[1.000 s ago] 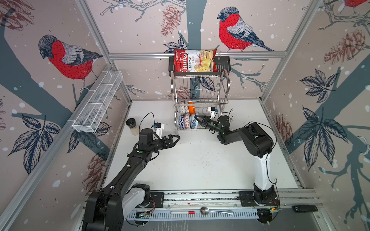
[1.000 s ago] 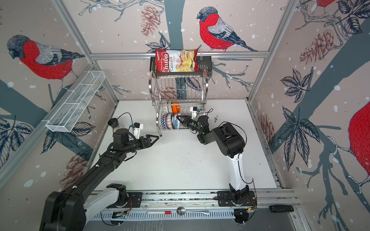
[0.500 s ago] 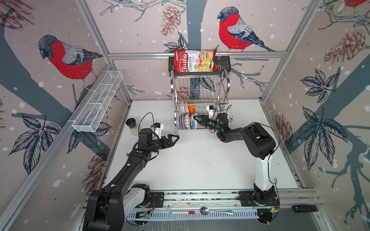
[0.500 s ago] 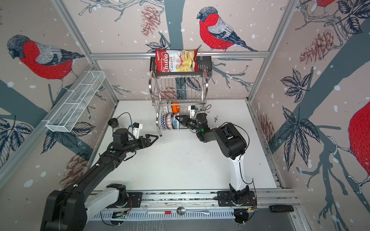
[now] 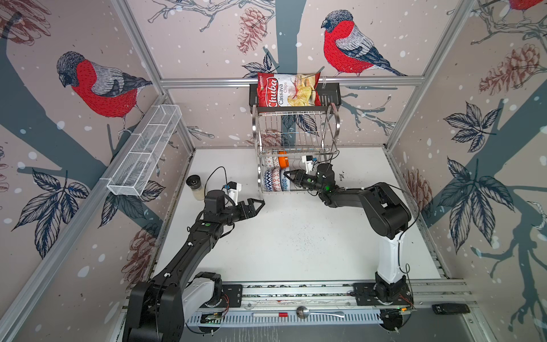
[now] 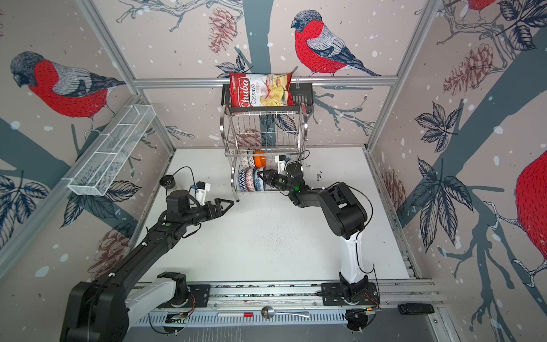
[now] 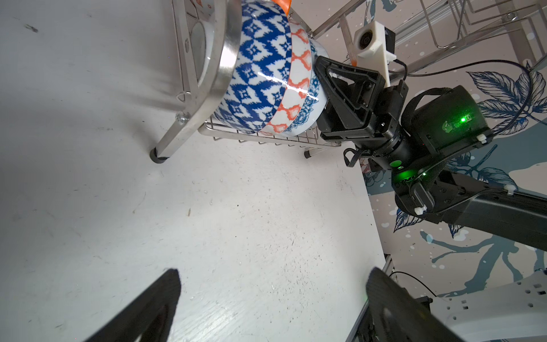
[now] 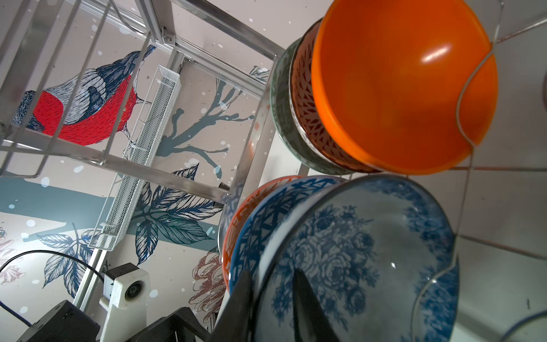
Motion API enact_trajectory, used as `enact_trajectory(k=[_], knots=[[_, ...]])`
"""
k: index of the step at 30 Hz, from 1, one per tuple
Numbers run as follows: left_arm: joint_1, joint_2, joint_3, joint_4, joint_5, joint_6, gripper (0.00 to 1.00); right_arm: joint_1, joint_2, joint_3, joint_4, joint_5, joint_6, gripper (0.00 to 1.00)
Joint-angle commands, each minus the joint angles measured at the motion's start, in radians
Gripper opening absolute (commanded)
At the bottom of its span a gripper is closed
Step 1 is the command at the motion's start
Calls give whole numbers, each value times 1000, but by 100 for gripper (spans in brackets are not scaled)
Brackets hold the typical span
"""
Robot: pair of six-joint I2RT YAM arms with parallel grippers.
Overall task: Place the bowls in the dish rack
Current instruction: 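Lower the floral bowl into the rack slots beside the blue bowl, then open the right gripper and release the floral bowl in the rack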
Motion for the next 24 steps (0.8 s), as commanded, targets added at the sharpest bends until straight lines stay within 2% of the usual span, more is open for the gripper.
enact_trajectory(k=[1, 7, 24], knots=[[1, -5, 4, 25, 9, 5, 98, 0, -17, 8, -16, 7, -18, 26], [1, -5, 4, 24, 8, 6, 98, 1, -43, 21, -41, 6, -33, 35], [3, -12, 4, 21, 3, 8, 98, -6, -130, -53, -56, 20, -60, 47]])
